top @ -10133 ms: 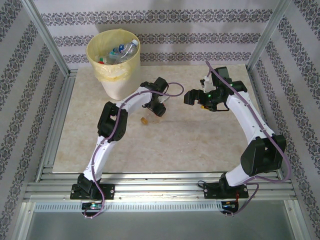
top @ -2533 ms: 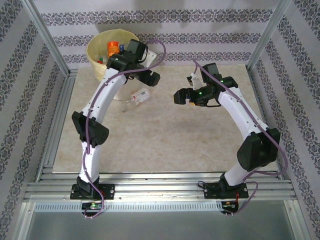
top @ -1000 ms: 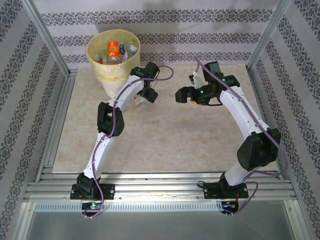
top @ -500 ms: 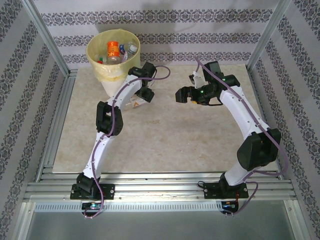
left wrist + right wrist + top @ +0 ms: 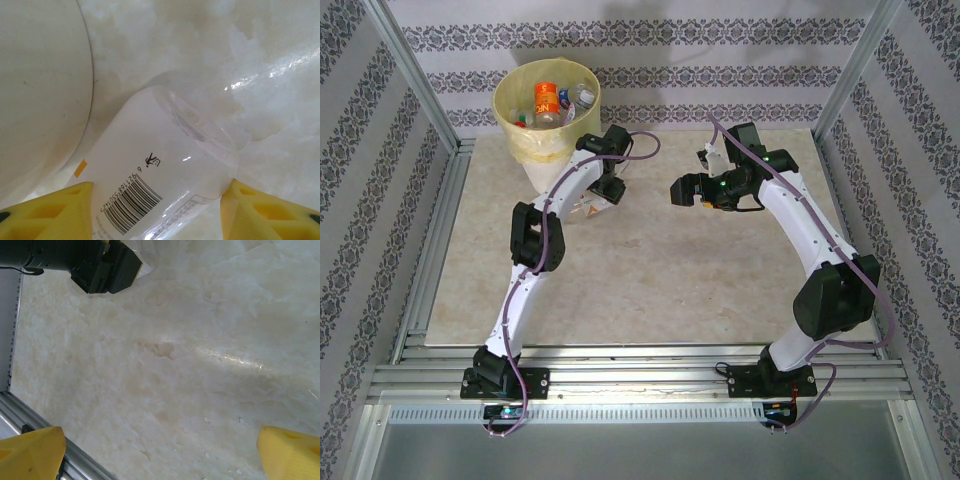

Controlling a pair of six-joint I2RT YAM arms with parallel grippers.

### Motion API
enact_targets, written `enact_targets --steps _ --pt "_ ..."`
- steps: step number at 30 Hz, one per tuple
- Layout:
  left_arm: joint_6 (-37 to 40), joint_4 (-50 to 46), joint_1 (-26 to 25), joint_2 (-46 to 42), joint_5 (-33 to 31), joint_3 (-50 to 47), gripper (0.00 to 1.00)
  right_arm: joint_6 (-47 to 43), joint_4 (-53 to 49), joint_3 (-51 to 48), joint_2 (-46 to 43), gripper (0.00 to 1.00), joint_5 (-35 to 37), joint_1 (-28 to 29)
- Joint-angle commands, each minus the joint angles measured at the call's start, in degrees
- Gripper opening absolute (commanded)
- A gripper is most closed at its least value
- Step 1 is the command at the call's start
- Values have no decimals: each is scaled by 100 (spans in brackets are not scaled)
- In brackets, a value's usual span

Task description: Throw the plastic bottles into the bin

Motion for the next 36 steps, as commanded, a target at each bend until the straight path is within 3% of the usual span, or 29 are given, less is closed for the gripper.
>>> enact_targets --steps 1,8,17,24,36 --pt "-178 -690 59 74 348 -275 44 -32 113 -118 -93 98 -62 -9" --pt "-209 -717 48 -152 365 -460 36 -9 247 -338 -227 98 -71 2" --pt "-239 -516 5 -586 358 -1074 33 11 335 -507 -338 98 -86 29" --pt "-317 -372 -22 -599 269 -1019 66 -20 292 -561 -408 98 -102 42" --pt "-336 -457 -42 -116 195 -561 82 -44 227 -692 -594 98 -89 65"
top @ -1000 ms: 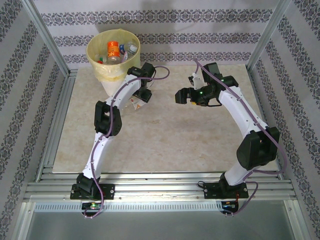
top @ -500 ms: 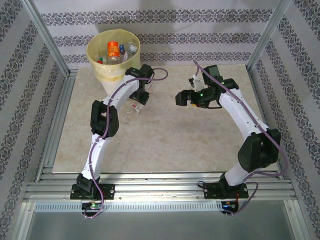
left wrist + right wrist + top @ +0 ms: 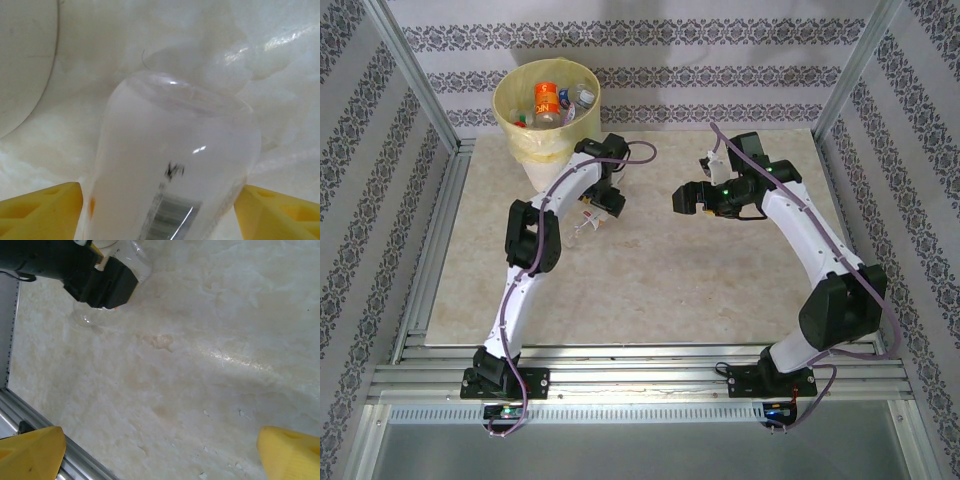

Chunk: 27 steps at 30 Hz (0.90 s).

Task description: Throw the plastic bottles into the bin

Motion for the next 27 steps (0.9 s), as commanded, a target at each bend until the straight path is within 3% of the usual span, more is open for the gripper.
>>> enact_targets --steps 1,6,10,15,27 --pt "-34 -278 -33 269 -52 294 83 -47 -50 -91 -181 98 -67 57" --pt "-73 -361 -33 495 11 609 84 -57 -89 -82 -228 98 -52 75" --pt "-127 -445 -32 542 32 549 79 -41 -93 -113 -274 98 -35 89" --pt "-105 -408 -33 436 121 359 63 -49 -93 -179 -328 98 -16 108" --pt "-230 -189 -43 -208 541 -133 39 -32 5 -266 -351 98 -43 130"
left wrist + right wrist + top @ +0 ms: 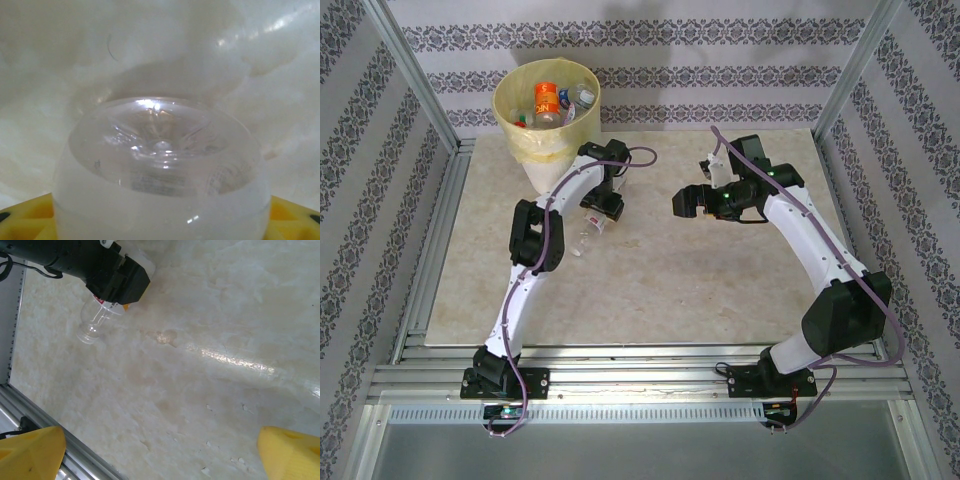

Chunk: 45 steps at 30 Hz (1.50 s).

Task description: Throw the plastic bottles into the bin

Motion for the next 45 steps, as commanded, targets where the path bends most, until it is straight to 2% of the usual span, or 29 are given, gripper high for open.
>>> enact_targets --steps 1,7,13,20,28,37,45 --pt "-128 1 -40 -513 243 -219 37 -31 36 -118 -155 98 -47 84" --pt "-319 355 -53 -1054 565 -694 28 -73 62 -97 -127 98 -88 83" --pt "-590 1116 -95 -1790 1063 -1528 24 -142 39 -87 -106 98 -116 82" --pt "-788 1504 -150 -2448 1196 -2006 19 -216 27 -147 -107 98 -146 72" --pt "-1139 2424 -183 -3600 1404 -2725 15 -267 27 -131 -93 98 -194 67" --pt "-1460 3630 -184 -4771 1179 -3294 7 -295 36 -81 -19 98 -291 65" --pt "-1588 4510 -123 -5431 757 -3478 6 -302 37 -34 9 98 -326 81"
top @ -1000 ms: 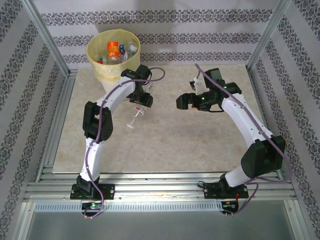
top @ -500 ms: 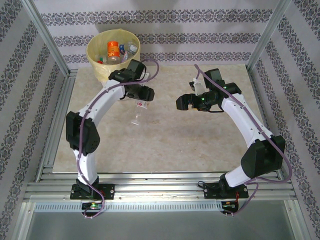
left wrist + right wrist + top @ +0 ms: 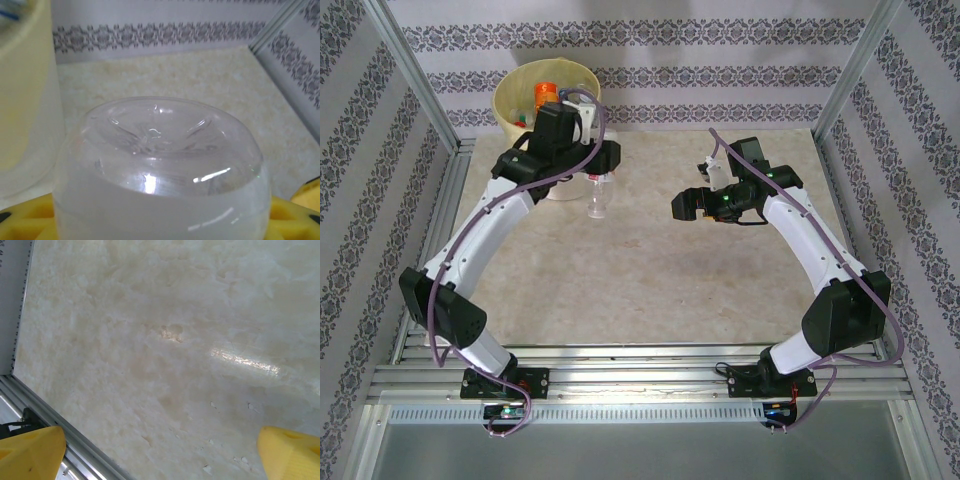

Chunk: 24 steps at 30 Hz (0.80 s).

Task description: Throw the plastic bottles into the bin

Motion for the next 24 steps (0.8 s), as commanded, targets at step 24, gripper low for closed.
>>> enact_targets --steps 24 --pt "1297 3977 124 -1396 -1884 -285 4 -197 -25 148 36 98 -214 88"
